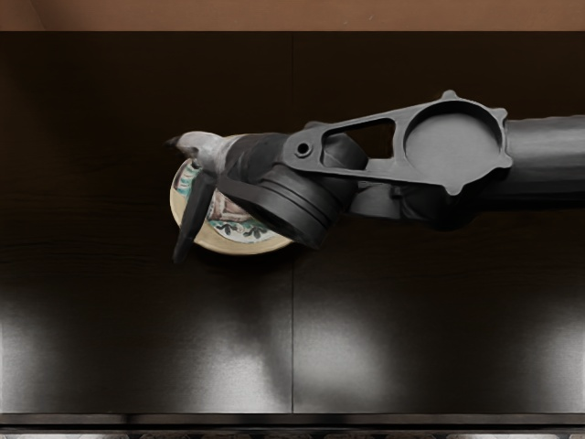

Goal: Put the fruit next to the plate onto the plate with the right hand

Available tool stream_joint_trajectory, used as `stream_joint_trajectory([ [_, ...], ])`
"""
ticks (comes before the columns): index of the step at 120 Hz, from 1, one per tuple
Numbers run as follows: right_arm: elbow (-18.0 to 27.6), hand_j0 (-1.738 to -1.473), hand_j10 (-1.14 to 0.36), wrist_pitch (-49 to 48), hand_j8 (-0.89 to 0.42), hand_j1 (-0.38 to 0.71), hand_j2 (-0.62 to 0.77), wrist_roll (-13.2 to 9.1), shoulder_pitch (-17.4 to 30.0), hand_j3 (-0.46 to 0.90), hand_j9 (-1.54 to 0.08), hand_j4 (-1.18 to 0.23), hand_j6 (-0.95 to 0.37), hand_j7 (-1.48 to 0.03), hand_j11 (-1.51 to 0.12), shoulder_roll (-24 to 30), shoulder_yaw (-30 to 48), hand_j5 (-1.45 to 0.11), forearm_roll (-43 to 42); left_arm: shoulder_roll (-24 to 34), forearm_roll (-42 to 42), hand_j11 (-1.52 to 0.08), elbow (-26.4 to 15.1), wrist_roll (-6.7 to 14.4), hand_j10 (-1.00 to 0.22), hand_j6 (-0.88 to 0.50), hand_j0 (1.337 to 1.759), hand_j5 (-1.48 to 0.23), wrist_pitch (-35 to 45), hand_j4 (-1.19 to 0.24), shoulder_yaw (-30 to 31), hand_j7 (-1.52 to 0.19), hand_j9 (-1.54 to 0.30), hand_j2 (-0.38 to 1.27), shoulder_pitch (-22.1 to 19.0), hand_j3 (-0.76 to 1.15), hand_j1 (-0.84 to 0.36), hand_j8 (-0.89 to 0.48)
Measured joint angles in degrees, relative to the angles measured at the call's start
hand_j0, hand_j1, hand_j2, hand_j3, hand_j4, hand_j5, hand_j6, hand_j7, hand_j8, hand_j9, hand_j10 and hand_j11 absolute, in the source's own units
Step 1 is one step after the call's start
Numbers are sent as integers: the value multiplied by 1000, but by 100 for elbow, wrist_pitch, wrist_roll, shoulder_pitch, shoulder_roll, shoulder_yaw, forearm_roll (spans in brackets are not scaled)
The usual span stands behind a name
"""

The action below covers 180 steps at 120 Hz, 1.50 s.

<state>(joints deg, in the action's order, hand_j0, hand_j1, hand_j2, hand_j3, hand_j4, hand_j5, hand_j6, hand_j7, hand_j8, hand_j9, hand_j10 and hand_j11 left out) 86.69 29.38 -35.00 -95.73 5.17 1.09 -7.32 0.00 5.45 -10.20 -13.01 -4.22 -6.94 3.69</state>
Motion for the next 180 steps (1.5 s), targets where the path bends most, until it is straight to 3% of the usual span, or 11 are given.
stream_joint_trajectory([
  [12, 378, -1658, -4, -411, -3, -346, 1, 0, 514, 0, -6, -3, -3, -5, -5, 526, 539, -6, -5, 0, 0, -13, 0, 0, -10, -10, 1658, -13, 0, -10, 0, -13, -13, 2, 0, 0, 337, -10],
  [43, 592, -1658, -1, -3177, -1, -348, 0, 0, 2843, 0, -2, -1, -1, -2, -2, 1547, 2716, -2, -240, 0, 0, -13, 0, 0, -10, -10, 1658, -13, 0, -10, 0, -13, -13, 2, 0, 0, 337, -10],
  [90, 390, -1658, 0, -5534, 0, -349, 0, 0, 4228, 0, 0, 0, 0, 0, 0, 3015, 4027, 0, 645, 0, 0, -13, -1, 0, -10, -10, 1658, -13, 0, -10, 0, -13, -13, 2, -123, 0, 337, -10],
  [109, 236, -1658, 0, -6219, 0, -349, 0, 0, 4599, 0, 0, 0, 0, 0, 0, 3877, 4215, 0, 1332, 0, 4, -13, 0, 0, -10, -10, 1658, -13, 0, -10, 0, -13, -13, 2, -131, 0, 337, -10],
  [140, 7, -1658, 1, -6421, 1, -349, 0, 0, 4962, 0, 0, 0, 1, 0, 0, 4946, 4263, 0, 2136, 0, 6, -13, 0, 0, -10, -10, 1658, -13, 0, -10, 0, -13, -13, 2, -245, 0, 337, -10],
  [180, -137, -1658, 1, -6441, 2, -349, 0, 0, 5067, 0, 0, 0, 3, 0, 0, 5570, 4262, 0, 2547, 0, 23, -13, 0, 0, -10, -10, 1658, -13, 0, -10, -2, -13, -13, 2, -246, 0, 337, -10],
])
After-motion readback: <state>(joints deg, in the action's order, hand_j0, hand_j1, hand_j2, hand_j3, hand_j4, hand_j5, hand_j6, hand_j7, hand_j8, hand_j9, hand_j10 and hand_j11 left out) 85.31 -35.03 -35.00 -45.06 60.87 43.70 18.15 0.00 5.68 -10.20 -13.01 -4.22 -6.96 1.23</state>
